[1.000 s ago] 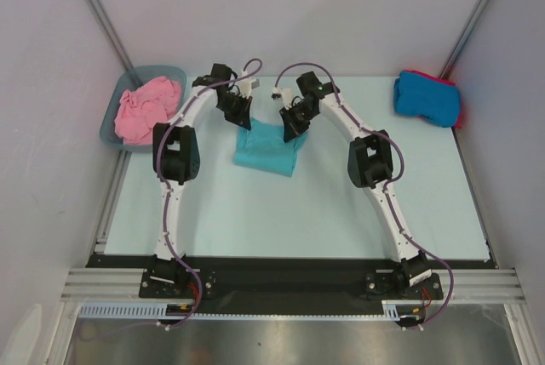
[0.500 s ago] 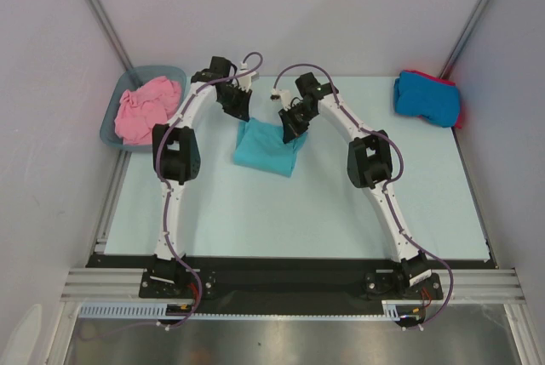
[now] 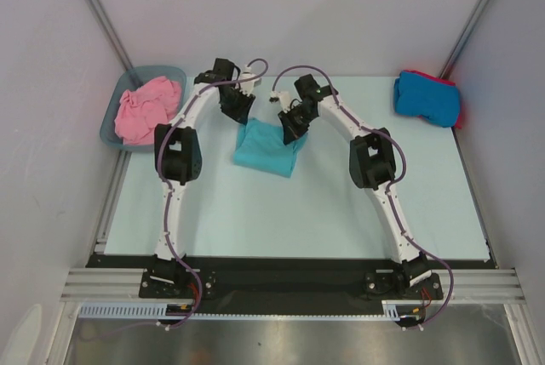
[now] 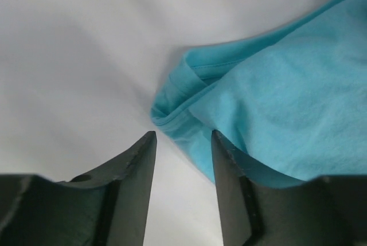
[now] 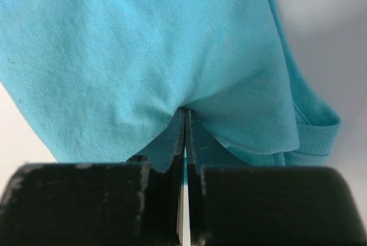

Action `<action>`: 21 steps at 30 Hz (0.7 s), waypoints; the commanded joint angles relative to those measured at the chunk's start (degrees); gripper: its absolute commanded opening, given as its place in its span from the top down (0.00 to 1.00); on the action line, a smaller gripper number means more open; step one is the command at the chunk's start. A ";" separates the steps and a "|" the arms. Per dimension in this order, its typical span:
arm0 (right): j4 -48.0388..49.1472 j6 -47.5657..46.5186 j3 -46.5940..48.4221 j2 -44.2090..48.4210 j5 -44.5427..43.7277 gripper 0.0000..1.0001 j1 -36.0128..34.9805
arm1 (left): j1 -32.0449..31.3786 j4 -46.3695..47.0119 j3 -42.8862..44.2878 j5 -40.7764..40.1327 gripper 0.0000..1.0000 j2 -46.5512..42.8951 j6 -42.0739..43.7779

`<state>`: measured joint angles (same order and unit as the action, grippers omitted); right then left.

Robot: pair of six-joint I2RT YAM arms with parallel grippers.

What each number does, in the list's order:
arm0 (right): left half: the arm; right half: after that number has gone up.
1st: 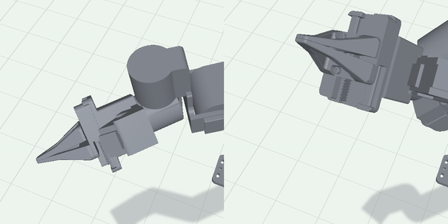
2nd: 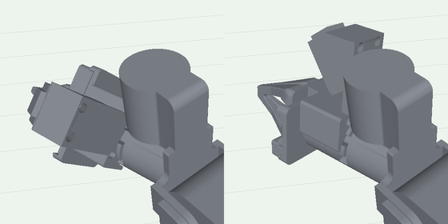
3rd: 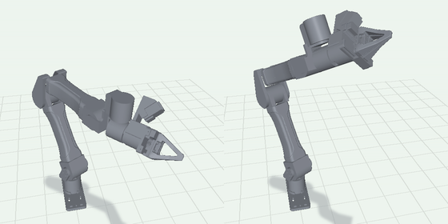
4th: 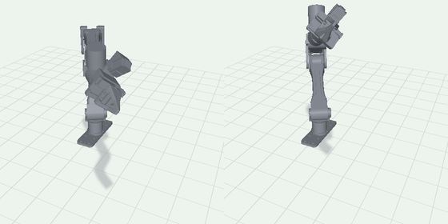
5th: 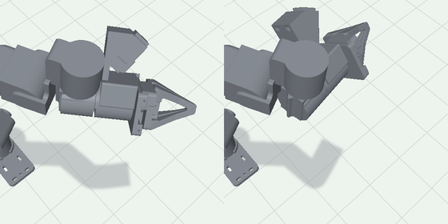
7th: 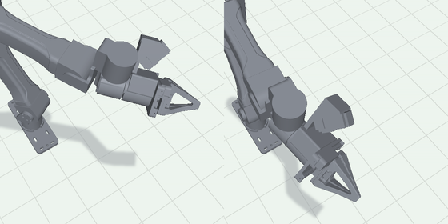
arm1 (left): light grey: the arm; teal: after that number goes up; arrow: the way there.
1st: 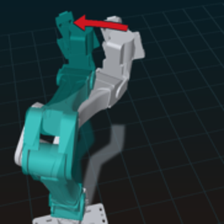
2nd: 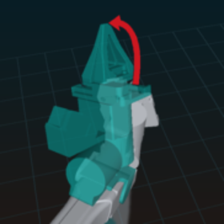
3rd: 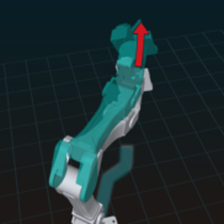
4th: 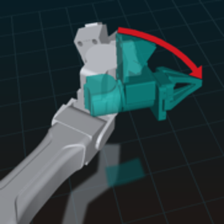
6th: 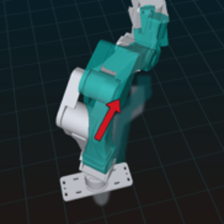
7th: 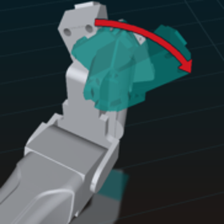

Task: Fold and stack the t-shirts
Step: Fold the tshirt

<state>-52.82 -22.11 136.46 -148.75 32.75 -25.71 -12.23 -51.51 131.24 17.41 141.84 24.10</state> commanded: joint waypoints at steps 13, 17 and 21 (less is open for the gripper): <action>0.52 -0.83 -2.17 3.55 -1.20 1.00 -0.83 | -0.25 -3.43 -4.85 10.28 0.36 -4.03 1.92; 0.70 -0.92 -1.55 3.47 -1.37 1.00 -0.83 | -0.16 -3.43 -4.77 10.36 0.37 -4.03 1.74; 0.96 -0.66 -1.11 3.29 -1.46 1.00 -0.92 | 0.19 -3.43 -4.76 11.77 0.60 -3.33 0.60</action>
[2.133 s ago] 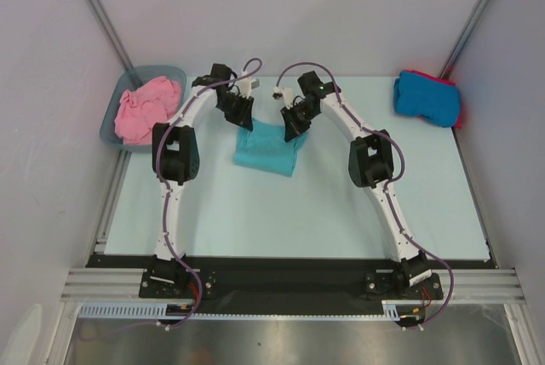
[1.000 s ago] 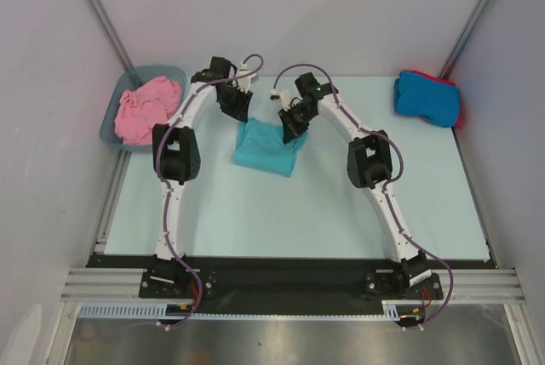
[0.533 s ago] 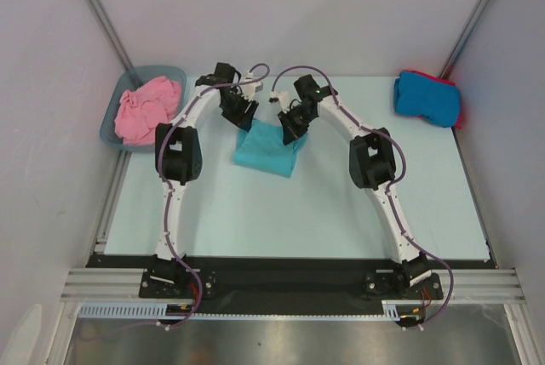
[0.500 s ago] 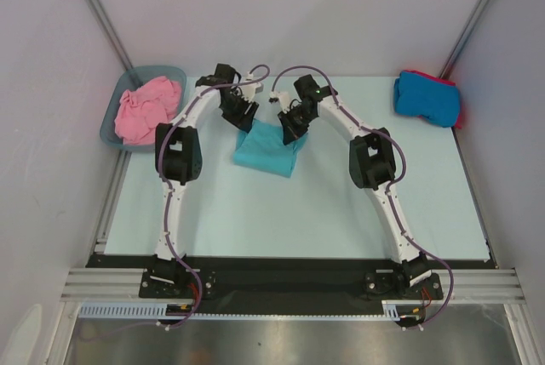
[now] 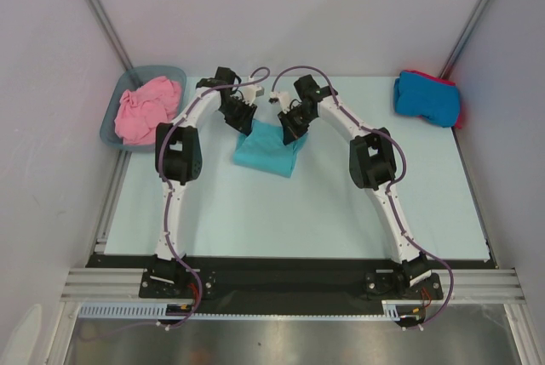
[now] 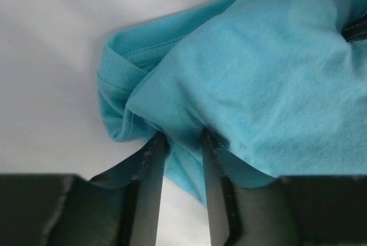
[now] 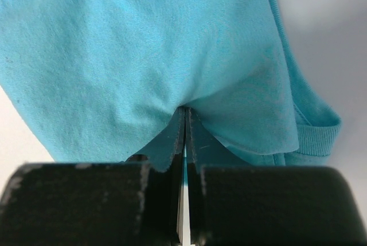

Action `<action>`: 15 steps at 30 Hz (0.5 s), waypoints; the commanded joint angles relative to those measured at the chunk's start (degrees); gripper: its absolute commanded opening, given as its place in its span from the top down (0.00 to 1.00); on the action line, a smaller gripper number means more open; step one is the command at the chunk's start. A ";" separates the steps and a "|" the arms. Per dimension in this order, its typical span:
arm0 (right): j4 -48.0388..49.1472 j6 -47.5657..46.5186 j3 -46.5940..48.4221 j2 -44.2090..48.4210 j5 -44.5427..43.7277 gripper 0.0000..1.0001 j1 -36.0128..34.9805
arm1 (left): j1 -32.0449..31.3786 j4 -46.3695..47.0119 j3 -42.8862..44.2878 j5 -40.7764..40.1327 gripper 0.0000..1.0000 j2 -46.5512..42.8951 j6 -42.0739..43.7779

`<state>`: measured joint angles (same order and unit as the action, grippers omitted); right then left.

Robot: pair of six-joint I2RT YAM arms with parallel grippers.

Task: Fold and stack the t-shirts
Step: Fold the tshirt

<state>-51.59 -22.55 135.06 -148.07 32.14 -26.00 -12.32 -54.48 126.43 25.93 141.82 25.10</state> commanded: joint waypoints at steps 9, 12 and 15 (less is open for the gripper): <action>-0.26 -0.31 0.37 2.52 -0.94 1.00 -0.63 | 0.28 -0.54 0.74 3.87 0.75 -2.34 -1.28; -0.26 -0.31 0.37 2.52 -0.85 1.00 -0.72 | 0.36 -0.45 1.45 2.99 0.92 -2.07 -1.72; -0.35 -0.48 0.37 2.52 -0.85 1.00 -0.89 | 0.36 -0.45 1.80 1.93 0.96 -2.07 -1.55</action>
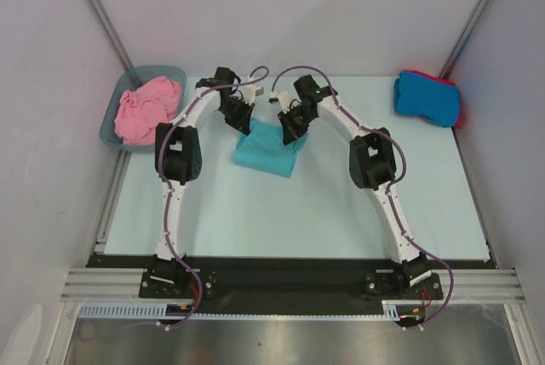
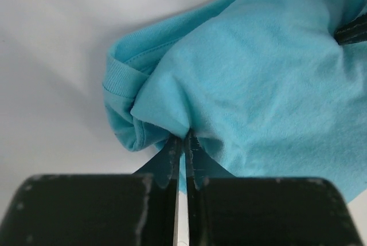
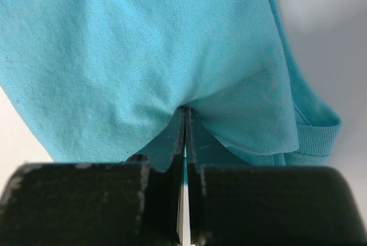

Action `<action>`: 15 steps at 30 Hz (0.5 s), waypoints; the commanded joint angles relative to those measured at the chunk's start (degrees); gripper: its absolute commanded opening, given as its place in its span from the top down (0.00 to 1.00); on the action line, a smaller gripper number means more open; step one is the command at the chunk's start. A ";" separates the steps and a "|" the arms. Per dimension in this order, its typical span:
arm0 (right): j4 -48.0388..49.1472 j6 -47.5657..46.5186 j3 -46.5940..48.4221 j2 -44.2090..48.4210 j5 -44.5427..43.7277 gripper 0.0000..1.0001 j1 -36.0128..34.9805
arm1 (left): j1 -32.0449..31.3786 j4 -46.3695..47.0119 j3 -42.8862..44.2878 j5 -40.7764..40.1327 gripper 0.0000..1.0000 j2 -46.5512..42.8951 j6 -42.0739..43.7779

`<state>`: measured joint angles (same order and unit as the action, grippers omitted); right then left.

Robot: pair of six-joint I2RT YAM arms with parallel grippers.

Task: Fold and stack the t-shirts
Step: Fold the tshirt

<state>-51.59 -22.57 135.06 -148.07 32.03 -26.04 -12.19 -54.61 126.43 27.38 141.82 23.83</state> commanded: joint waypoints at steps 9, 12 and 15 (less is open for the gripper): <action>-0.79 -0.55 -0.24 2.52 -0.57 1.00 -0.94 | 0.41 1.61 3.47 -10.05 0.96 -1.28 -0.98; -0.88 -0.64 -0.68 2.87 -0.39 1.00 -1.03 | 0.41 3.02 3.73 -13.30 0.95 -0.84 -1.95; -0.79 -0.90 -0.77 2.96 -0.57 1.00 -1.03 | 0.32 3.81 3.65 -15.41 0.74 -0.58 -2.39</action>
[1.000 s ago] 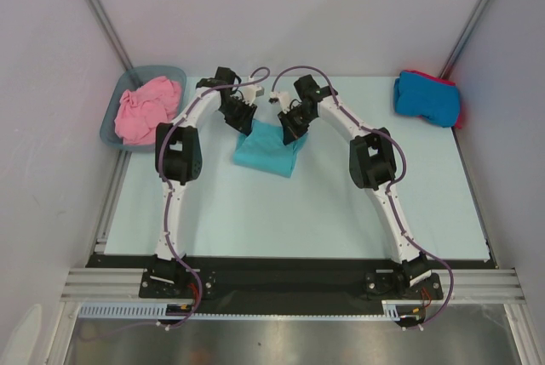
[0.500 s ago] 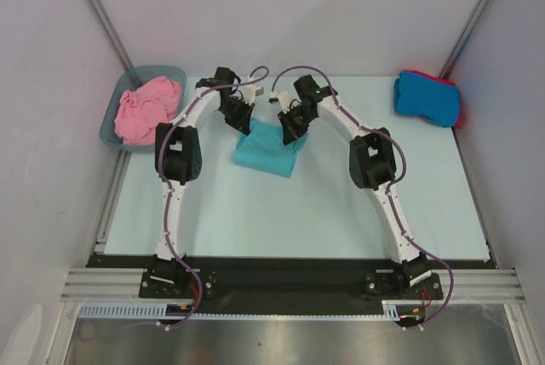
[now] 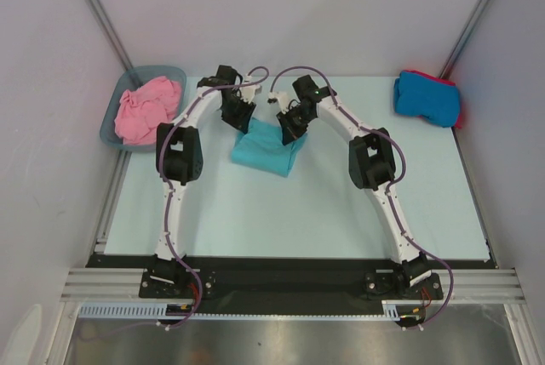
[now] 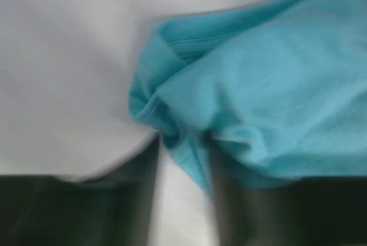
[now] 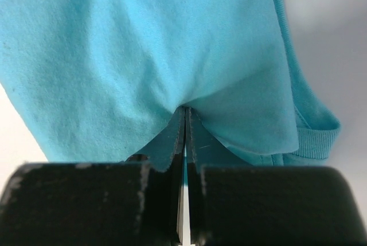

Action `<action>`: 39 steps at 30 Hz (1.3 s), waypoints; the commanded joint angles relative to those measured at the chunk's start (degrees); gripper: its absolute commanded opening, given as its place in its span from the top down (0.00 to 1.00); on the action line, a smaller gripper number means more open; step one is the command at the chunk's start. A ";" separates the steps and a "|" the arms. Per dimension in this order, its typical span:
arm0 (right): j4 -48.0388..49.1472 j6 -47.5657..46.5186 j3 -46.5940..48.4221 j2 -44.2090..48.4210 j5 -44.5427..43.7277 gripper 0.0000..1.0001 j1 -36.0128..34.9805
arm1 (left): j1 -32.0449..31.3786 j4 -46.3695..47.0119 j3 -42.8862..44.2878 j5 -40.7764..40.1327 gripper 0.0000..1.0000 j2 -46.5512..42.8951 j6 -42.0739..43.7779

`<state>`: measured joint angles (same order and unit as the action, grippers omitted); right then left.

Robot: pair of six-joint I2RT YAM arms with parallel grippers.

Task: Fold and stack the t-shirts
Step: Fold the tshirt

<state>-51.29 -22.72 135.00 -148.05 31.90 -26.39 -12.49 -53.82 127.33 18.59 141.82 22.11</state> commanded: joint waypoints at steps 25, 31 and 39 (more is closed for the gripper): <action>-0.48 -11.73 -4.21 15.06 -14.75 0.59 -6.30 | 9.58 11.55 -9.46 -19.56 0.00 -15.60 -6.28; -0.83 -16.38 -8.08 18.58 -19.32 0.47 -11.66 | 15.47 12.43 -12.10 -20.08 0.00 -20.52 -6.72; 7.06 -25.61 -21.51 19.64 -31.45 0.32 -20.01 | 19.70 13.21 -11.04 -16.84 0.00 -24.04 -9.27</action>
<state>-48.75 -42.63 118.24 -130.28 7.44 -44.27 7.27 -42.50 115.61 -0.78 122.69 15.38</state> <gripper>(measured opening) 0.646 0.996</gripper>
